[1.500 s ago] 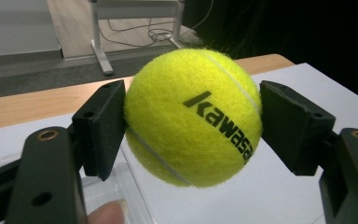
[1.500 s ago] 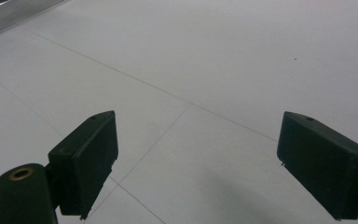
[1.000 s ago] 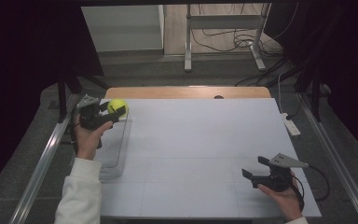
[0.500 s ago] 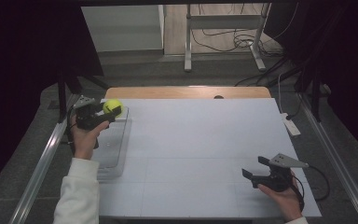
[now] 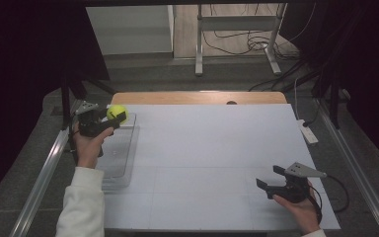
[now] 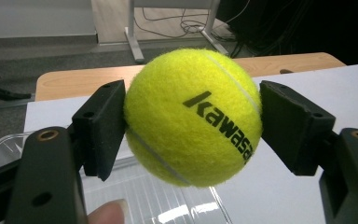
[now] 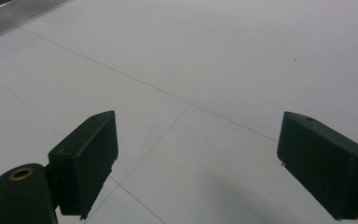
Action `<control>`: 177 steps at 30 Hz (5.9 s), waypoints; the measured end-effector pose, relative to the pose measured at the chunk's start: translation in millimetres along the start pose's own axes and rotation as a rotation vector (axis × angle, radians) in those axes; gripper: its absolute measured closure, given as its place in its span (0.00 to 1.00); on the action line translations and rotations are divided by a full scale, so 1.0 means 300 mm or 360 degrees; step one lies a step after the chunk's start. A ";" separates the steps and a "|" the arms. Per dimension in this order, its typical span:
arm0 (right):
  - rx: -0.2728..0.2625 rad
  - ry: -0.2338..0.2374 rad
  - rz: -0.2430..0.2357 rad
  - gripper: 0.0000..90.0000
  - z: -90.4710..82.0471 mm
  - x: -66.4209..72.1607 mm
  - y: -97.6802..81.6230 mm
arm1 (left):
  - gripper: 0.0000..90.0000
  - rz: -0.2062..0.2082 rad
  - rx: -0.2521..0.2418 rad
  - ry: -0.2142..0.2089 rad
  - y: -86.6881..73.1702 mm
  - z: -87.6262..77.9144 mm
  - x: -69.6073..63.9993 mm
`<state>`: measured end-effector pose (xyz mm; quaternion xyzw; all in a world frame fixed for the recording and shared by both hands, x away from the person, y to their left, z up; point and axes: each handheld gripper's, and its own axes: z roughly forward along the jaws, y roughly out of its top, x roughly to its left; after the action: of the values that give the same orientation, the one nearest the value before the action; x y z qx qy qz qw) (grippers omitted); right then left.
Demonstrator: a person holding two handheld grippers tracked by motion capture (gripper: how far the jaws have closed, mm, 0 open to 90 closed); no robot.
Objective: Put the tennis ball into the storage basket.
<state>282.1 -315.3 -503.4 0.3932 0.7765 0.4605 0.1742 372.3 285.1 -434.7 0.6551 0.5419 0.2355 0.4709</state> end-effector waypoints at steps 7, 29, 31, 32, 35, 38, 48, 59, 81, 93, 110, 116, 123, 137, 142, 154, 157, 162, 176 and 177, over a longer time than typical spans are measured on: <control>-0.0004 0.0001 0.0004 0.14 -0.001 0.000 0.000 | 0.30 -0.0015 0.0020 0.0033 -0.004 0.008 0.019; 0.0000 0.0001 0.0003 0.14 0.001 -0.002 0.000 | 0.30 0.0003 0.0128 0.0180 0.003 0.049 0.070; 0.0000 0.0001 0.0003 0.14 0.001 -0.001 0.000 | 0.30 0.0017 0.0140 0.0194 0.005 0.052 0.072; -0.0001 0.0001 0.0003 0.14 0.001 -0.001 0.000 | 0.30 0.0015 0.0144 0.0199 0.005 0.054 0.074; 0.0002 0.0002 0.0003 0.14 0.001 -0.001 0.000 | 0.30 0.0007 0.0154 0.0214 0.007 0.057 0.086; 0.0001 0.0001 0.0004 0.14 0.001 -0.002 -0.001 | 0.30 0.0002 0.0165 0.0229 0.007 0.059 0.093; 0.0001 0.0003 0.0003 0.14 0.001 -0.001 -0.001 | 0.30 -0.0003 0.0194 0.0265 0.002 0.060 0.115; -0.0005 0.0005 0.0010 0.14 0.000 -0.001 -0.001 | 0.30 -0.0008 0.0241 0.0302 -0.003 0.062 0.141; -0.0004 0.0010 0.0014 0.14 0.001 -0.001 -0.001 | 0.30 0.0006 0.0333 0.0359 -0.024 0.105 0.155; 0.0000 0.0010 0.0010 0.14 0.002 -0.001 -0.002 | 0.30 -0.0006 0.0387 0.0379 -0.049 0.123 0.173; 0.0002 0.0009 0.0012 0.14 0.003 -0.001 -0.002 | 0.30 0.0007 0.0449 0.0406 -0.067 0.145 0.180; 0.0003 0.0010 0.0012 0.14 0.003 -0.001 -0.002 | 0.30 0.0015 0.0474 0.0409 -0.072 0.148 0.184; 0.0004 0.0009 0.0013 0.14 0.003 -0.001 -0.002 | 0.30 0.0017 0.0487 0.0408 -0.076 0.154 0.182; 0.0002 0.0009 0.0011 0.14 0.003 -0.001 -0.002 | 0.30 0.0034 0.0549 0.0424 -0.084 0.170 0.183; -0.0001 0.0009 0.0011 0.14 0.002 -0.001 -0.002 | 0.30 0.0046 0.0580 0.0437 -0.087 0.175 0.186; 0.0004 0.0008 0.0012 0.14 0.003 -0.001 -0.002 | 0.30 0.0043 0.0617 0.0458 -0.094 0.184 0.196; 0.0003 0.0009 0.0013 0.14 0.003 -0.001 -0.002 | 0.30 0.0047 0.0625 0.0466 -0.095 0.188 0.193; 0.0004 0.0009 0.0013 0.14 0.003 -0.001 -0.002 | 0.30 0.0066 0.0652 0.0465 -0.098 0.192 0.193; 0.0005 0.0009 0.0013 0.14 0.003 -0.001 -0.003 | 0.29 0.0114 0.0717 0.0489 -0.107 0.212 0.184; 0.0005 0.0009 0.0012 0.14 0.004 -0.002 -0.003 | 0.29 0.0120 0.0720 0.0494 -0.108 0.213 0.184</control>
<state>282.7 -315.3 -504.7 0.3951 0.7761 0.4612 0.1697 425.6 312.4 -502.5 0.7194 0.6216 0.2232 0.2150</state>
